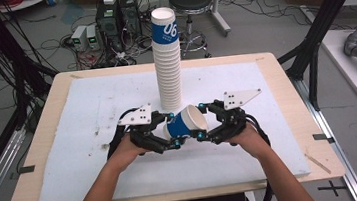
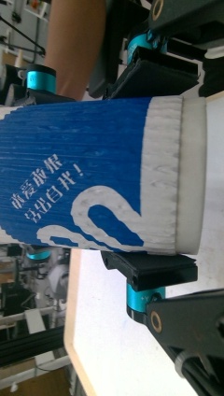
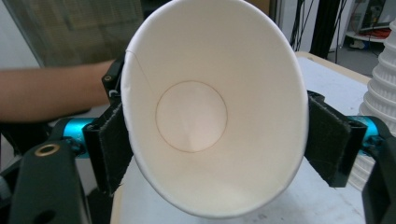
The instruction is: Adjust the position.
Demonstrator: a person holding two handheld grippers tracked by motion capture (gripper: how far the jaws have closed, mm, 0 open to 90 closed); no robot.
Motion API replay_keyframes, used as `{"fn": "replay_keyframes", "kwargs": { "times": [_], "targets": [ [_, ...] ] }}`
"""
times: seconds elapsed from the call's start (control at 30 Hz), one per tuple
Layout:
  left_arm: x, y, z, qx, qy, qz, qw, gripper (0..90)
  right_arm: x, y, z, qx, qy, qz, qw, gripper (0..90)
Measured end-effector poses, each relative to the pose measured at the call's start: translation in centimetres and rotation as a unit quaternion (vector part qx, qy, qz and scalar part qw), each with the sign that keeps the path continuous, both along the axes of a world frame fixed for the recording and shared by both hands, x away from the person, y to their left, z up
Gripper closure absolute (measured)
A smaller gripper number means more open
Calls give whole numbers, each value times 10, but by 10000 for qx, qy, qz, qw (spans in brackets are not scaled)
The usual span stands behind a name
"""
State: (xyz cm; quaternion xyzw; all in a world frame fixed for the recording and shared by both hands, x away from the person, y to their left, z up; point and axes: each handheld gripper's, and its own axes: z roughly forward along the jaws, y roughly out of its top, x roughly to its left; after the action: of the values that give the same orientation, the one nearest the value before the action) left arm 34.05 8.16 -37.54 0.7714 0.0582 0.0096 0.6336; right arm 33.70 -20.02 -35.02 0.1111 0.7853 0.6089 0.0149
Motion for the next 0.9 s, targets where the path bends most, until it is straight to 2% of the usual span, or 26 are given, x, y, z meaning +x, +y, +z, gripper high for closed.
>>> {"fn": "replay_keyframes", "kwargs": {
  "times": [0.07,0.13,0.2,0.23,0.27,0.3,0.33,0.37,0.43,0.5,0.57,0.6,0.63,0.73,0.77,0.8,0.9],
  "targets": [
    [-2,-2,1,264,-83,114,9996,267,0,-1,0,-143,-65,47,9999,225],
    [-4,-4,2,492,-118,277,9983,197,-1,-1,0,-286,-159,62,9994,238],
    [-5,-5,2,524,-121,262,9982,188,-1,1,1,-454,-175,71,9988,238],
    [-5,-5,1,592,-141,238,9979,188,0,1,2,-520,-99,80,9986,238],
    [-5,-7,0,628,-115,218,9977,193,0,4,3,-686,-51,130,9975,237],
    [-5,-8,-1,666,-115,203,9975,193,0,4,3,-686,-51,130,9975,237],
    [-5,-9,-2,699,-162,114,9974,218,0,6,4,-680,-69,131,9976,237],
    [-5,-10,-3,726,-180,61,9972,282,-1,7,4,-701,-75,154,9974,236],
    [-3,-9,-3,666,-111,38,9977,289,-1,9,4,-691,-89,126,9975,221],
    [-2,-8,-3,514,-45,70,9986,291,-1,9,3,-487,21,51,9988,194],
    [0,-4,-4,282,54,129,9995,293,-2,7,3,-65,14,-210,9998,169],
    [1,-2,-5,145,89,174,9997,293,-1,6,3,58,51,-263,9996,169],
    [2,0,-5,46,98,204,9997,293,-1,4,4,285,120,-333,9990,169],
    [0,0,-4,-98,20,110,9999,293,0,5,3,293,170,-236,9991,151],
    [-1,-1,-4,-113,23,77,9999,291,0,8,1,170,238,-90,9995,154],
    [-1,-1,-4,-91,-1,72,9999,291,0,8,1,170,238,-90,9995,154],
    [-2,-3,-5,38,33,83,10000,282,-1,11,1,-73,134,92,9998,236]
  ]
}}
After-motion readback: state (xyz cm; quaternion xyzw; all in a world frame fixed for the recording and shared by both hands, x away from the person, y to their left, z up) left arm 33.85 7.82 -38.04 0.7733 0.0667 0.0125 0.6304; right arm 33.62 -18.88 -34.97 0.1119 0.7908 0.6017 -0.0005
